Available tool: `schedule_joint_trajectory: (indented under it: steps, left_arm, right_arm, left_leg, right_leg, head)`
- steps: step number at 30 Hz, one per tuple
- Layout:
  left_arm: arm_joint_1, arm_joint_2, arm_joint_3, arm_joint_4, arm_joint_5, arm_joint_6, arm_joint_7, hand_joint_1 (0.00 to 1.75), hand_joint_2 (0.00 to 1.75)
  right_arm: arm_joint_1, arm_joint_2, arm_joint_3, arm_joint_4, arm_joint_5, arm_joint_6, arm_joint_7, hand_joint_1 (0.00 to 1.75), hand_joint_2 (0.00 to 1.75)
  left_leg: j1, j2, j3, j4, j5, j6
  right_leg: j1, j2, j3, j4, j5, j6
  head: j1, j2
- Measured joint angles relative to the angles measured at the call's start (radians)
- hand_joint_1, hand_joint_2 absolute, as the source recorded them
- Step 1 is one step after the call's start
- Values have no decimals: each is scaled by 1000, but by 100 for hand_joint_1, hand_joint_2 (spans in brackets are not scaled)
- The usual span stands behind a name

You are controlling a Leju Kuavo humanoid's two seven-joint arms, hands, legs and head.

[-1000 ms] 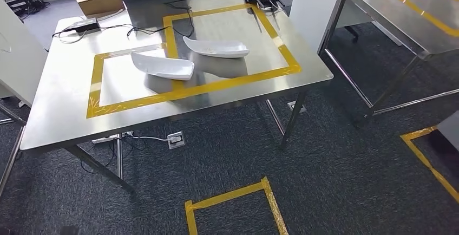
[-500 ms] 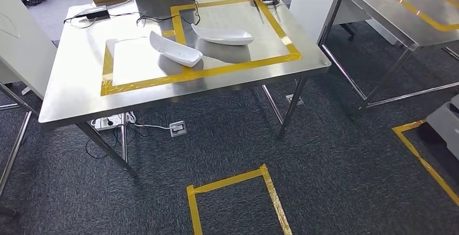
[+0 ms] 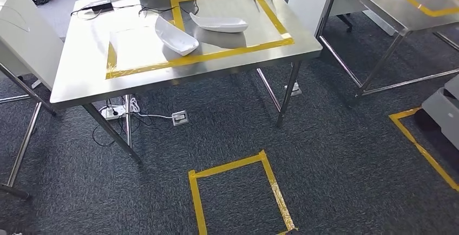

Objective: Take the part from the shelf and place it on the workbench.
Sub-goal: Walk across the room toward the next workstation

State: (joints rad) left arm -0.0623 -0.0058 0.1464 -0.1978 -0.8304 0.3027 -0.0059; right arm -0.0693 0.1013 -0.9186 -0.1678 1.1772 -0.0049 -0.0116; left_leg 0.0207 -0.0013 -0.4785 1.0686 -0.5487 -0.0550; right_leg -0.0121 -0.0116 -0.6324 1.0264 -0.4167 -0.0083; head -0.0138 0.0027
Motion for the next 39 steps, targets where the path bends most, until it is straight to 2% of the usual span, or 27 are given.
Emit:
schedule_joint_trajectory:
  steps: [1, 3, 5, 7, 9, 10, 11, 12, 13, 15, 16, 17, 19, 20, 22, 24, 25, 26, 27, 28, 29, 31, 32, 34, 35, 36, 39]
  left_arm:
    - [0, 8, -6, 1, 7, -6, 14, 0, 0]
    - [6, 25, -9, 4, 30, -16, 47, 0, 0]
    - [13, 42, -9, 10, 43, -32, 90, 0, 0]
    - [21, 57, -9, 14, 47, -48, 138, 0, 0]
    - [28, 66, -5, 15, 66, -54, 161, 0, 0]
    - [30, 68, 2, 15, 88, -52, 158, 0, 0]
    - [31, 69, 13, 15, 116, -48, 149, 0, 0]
    - [32, 68, 27, 15, 142, -43, 140, 0, 0]
    - [33, 65, 40, 16, 157, -41, 134, 0, 0]
    - [33, 55, 56, 16, 152, -44, 139, 0, 0]
    - [32, 48, 58, 17, 138, -59, 150, 0, 0]
    - [31, 43, 58, 18, 123, -82, 163, 0, 0]
    - [31, 34, 58, 20, 112, -132, 180, 0, 0]
    - [33, 30, 59, 21, 117, -144, 181, 0, 0]
    - [34, 23, 63, 21, 137, -144, 176, 0, 0]
    - [31, 19, 69, 21, 142, -136, 162, 0, 0]
    - [29, 16, 70, 21, 135, -131, 150, 0, 0]
    - [28, 12, 71, 21, 123, -125, 135, 0, 0]
    - [26, 7, 70, 20, 108, -118, 116, 0, 0]
    - [22, 2, 70, 18, 94, -112, 97, 0, 0]
    - [16, -3, 69, 16, 84, -109, 82, 0, 0]
    - [-2, -14, 68, 12, 71, -110, 65, 0, 0]
    - [-10, -18, 67, 10, 62, -114, 65, 0, 0]
    - [-22, -25, 62, 10, 34, -124, 76, 0, 0]
    - [-26, -27, 57, 10, 17, -128, 85, 0, 0]
    - [-28, -29, 50, 10, 3, -131, 96, 0, 0]
    - [-28, -31, 37, 10, -6, -131, 126, 0, 0]
  right_arm:
    - [1, 0, 0, 0, 3, 1, 17, 0, 87]
    - [5, -1, 0, 0, 1, 1, 46, 0, 175]
    - [11, -3, -6, 0, -19, -5, 71, 0, 175]
    - [16, -3, -21, 0, -47, -14, 107, 0, 175]
    - [18, -3, -36, 0, -59, -15, 153, 0, 175]
    - [17, -3, -40, 0, -55, -11, 172, 0, 175]
    - [17, -3, -42, 0, -50, -5, 185, 0, 175]
    - [17, -3, -43, 0, -46, -1, 190, 0, 175]
    - [17, -3, -43, 0, -44, -4, 189, 0, 175]
    - [15, -3, -46, 0, -51, -30, 177, 0, 175]
    - [13, -2, -48, 0, -53, -49, 170, 0, 175]
    - [11, -2, -50, 0, -50, -62, 165, 0, 175]
    - [8, 1, -50, 0, -31, -68, 150, 0, 175]
    - [7, 2, -50, 0, -19, -64, 138, 0, 175]
    - [4, 5, -49, 0, -13, -67, 104, 0, 175]
    - [4, 8, -50, 0, -31, -91, 75, 0, 175]
    - [3, 10, -51, 0, -41, -107, 67, 0, 175]
    - [2, 13, -52, 0, -47, -119, 65, 0, 175]
    - [1, 15, -53, 0, -43, -126, 69, 0, 175]
    - [-1, 17, -53, 0, -31, -124, 77, 0, 175]
    - [-2, 18, -51, 0, -16, -118, 87, 0, 175]
    - [-3, 20, -45, 0, 10, -108, 104, 0, 175]
    - [-4, 20, -42, 0, 12, -111, 108, 0, 175]
    - [-4, 21, -42, 0, -8, -134, 115, 0, 175]
    - [-3, 21, -45, 0, -26, -150, 119, 0, 175]
    - [-1, 22, -49, 0, -41, -164, 123, 0, 175]
    - [0, 24, -57, 0, -45, -163, 132, 0, 175]
  left_leg:
    - [-2, -2, 24, -41, -18, 6]
    - [-6, 0, 20, -55, -19, 29]
    - [-6, 6, 3, -55, -1, 50]
    - [-6, 10, -26, -55, 22, 65]
    - [-11, 10, -60, -53, 48, 71]
    - [-13, 10, -77, -50, 61, 72]
    - [-15, 10, -94, -46, 73, 71]
    - [-16, 10, -110, -41, 83, 70]
    - [-17, 10, -124, -36, 93, 68]
    - [-20, 10, -144, -31, 110, 60]
    - [-21, 11, -147, -31, 119, 55]
    - [-21, 12, -149, -34, 128, 49]
    - [-18, 11, -151, -39, 142, 37]
    - [-17, 10, -158, -30, 128, 32]
    - [-14, 6, -181, 37, 43, 23]
    - [-13, 5, -202, 155, -49, 15]
    - [-12, 5, -204, 205, -62, 12]
    - [-11, 5, -194, 230, -50, 10]
    - [-9, 5, -168, 222, -22, 8]
    - [-7, 4, -124, 178, 7, 8]
    - [-6, 3, -70, 111, 15, 7]
    - [-9, 0, 12, -16, -7, 15]
    - [-12, -2, 25, -47, -21, 23]
    - [-15, 2, 12, -55, -11, 44]
    - [-15, 4, 3, -55, -1, 55]
    - [-15, 8, -9, -55, 11, 66]
    - [-17, 13, -53, -54, 48, 79]
  right_leg:
    - [1, 0, -4, 3, 7, 7]
    - [-1, 1, -6, 1, 24, 20]
    - [-4, 4, -17, 16, 2, 32]
    - [-6, 6, -43, 99, -96, 37]
    - [-4, 7, -66, 225, -185, 36]
    - [-3, 7, -64, 267, -192, 35]
    - [-1, 8, -48, 280, -175, 32]
    - [2, 8, -17, 259, -146, 27]
    - [5, 9, 33, 202, -122, 20]
    - [13, 9, 135, 59, -124, 6]
    - [16, 9, 165, 7, -137, 1]
    - [18, 9, 173, -18, -145, -2]
    - [17, 7, 160, -29, -129, -12]
    - [15, 6, 151, -32, -116, -19]
    - [11, 3, 125, -38, -87, -30]
    - [11, 2, 93, -36, -62, -32]
    - [10, 0, 75, -33, -49, -30]
    - [9, -1, 58, -29, -37, -28]
    - [8, -2, 39, -24, -26, -25]
    - [7, -3, 22, -17, -15, -20]
    - [6, -3, 7, -11, -6, -15]
    - [7, -4, -13, 0, 12, -3]
    - [8, -5, -17, 1, 22, 3]
    - [5, -4, -21, -3, 39, 16]
    - [3, -2, -28, 4, 28, 23]
    - [1, 1, -38, 27, -4, 28]
    - [0, 5, -82, 197, -155, 37]
  head:
    - [0, 0]
    - [0, 0]
    - [0, 0]
    - [1, 0]
    - [2, 0]
    - [2, 0]
    - [2, 0]
    - [3, 0]
    - [3, 0]
    - [2, 0]
    - [3, 0]
    - [3, 0]
    - [3, 0]
    - [3, 0]
    - [3, 0]
    - [2, 0]
    - [2, 0]
    - [2, 0]
    - [2, 0]
    - [2, 0]
    - [2, 0]
    - [3, 0]
    - [4, 0]
    - [4, 0]
    - [4, 0]
    - [4, 0]
    - [4, 0]
